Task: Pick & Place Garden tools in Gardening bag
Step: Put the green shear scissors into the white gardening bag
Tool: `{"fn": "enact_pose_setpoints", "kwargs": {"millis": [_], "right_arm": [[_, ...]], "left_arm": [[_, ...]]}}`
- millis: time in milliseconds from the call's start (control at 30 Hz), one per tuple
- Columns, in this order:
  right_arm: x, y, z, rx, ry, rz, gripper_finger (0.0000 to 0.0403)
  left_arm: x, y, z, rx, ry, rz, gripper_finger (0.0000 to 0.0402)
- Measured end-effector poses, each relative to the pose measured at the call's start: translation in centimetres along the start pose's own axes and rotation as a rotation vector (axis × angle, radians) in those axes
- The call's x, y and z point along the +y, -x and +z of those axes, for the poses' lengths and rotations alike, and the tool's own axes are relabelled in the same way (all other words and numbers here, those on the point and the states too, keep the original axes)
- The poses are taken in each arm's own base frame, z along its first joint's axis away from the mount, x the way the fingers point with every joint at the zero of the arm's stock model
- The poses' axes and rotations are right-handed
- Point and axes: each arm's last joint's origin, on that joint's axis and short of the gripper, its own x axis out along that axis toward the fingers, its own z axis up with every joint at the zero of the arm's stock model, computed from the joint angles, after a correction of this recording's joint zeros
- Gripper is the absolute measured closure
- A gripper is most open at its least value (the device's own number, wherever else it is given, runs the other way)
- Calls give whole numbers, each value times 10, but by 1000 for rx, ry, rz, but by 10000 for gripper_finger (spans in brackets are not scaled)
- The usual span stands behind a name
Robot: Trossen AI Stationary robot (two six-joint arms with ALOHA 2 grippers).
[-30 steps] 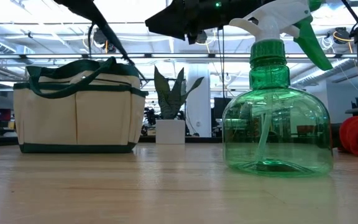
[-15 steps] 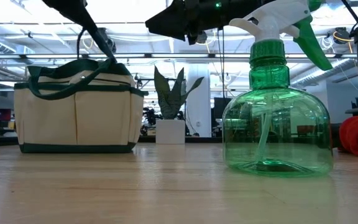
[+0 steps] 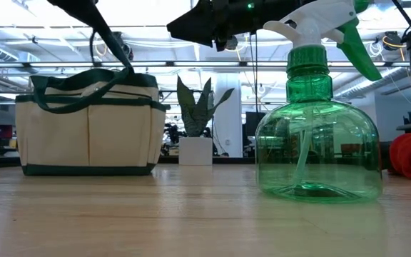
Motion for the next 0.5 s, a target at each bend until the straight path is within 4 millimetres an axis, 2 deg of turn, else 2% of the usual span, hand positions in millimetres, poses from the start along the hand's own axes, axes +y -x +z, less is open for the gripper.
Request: {"fn": "enact_pose_setpoints", "kwargs": {"millis": [233,500], "right_arm": [[0,0,0,0,0,0,275],[0,0,0,0,0,0,275]], "left_arm": [[-6,9,-2,-47,-12,44,355],[-8,20,-5,-71,16,17,355]]}}
